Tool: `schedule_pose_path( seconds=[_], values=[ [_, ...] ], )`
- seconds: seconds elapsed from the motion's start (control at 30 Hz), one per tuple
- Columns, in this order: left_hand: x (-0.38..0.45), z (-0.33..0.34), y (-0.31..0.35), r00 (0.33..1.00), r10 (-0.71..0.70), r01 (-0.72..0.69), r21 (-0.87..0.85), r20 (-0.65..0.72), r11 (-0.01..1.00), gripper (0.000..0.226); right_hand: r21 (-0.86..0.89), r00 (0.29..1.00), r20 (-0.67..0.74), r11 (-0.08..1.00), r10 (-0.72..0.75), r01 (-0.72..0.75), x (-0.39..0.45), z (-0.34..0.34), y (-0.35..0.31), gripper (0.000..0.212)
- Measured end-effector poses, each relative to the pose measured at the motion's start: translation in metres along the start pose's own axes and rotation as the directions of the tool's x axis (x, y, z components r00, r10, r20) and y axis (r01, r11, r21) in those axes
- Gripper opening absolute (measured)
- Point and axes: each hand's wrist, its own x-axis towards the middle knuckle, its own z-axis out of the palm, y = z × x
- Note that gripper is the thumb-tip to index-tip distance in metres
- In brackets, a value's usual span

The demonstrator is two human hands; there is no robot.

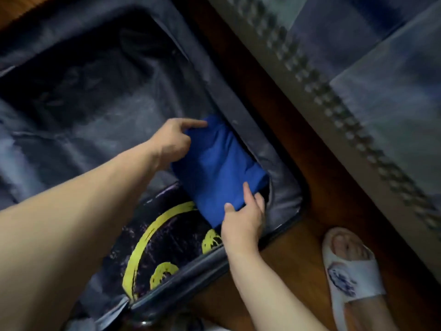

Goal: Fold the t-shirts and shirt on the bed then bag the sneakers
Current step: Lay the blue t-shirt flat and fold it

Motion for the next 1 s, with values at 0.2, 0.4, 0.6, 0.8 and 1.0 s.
schedule_pose_path(
  seconds=[0.2, 0.4, 0.6, 0.8, 1.0],
  values=[
    [0.010, 0.021, -0.019, 0.983, 0.096, -0.157, 0.441, 0.158, 0.884, 0.069, -0.221, 0.991, -0.006, 0.966, 0.133, -0.131, -0.011, 0.000, -0.001, 0.075],
    [-0.031, 0.043, -0.039, 0.989, -0.019, -0.068, 0.571, 0.144, 0.818, 0.075, -0.501, 0.992, 0.039, 0.861, 0.124, -0.088, -0.023, -0.002, -0.038, 0.082],
    [-0.020, 0.039, -0.054, 0.994, -0.030, -0.015, 0.410, 0.103, 0.912, 0.063, -0.763, 0.807, 0.502, 0.280, -0.310, 0.582, 0.015, 0.005, -0.028, 0.083],
    [-0.021, 0.042, -0.060, 0.997, 0.080, -0.073, 0.351, -0.006, 0.933, 0.056, -0.755, 0.721, 0.621, 0.013, -0.307, 0.656, 0.045, -0.010, -0.032, 0.079],
    [-0.020, 0.034, -0.063, 0.989, 0.114, -0.140, 0.371, 0.090, 0.918, 0.053, -0.655, 0.603, 0.726, -0.063, -0.329, 0.753, 0.085, -0.005, -0.052, 0.077]
  ],
)
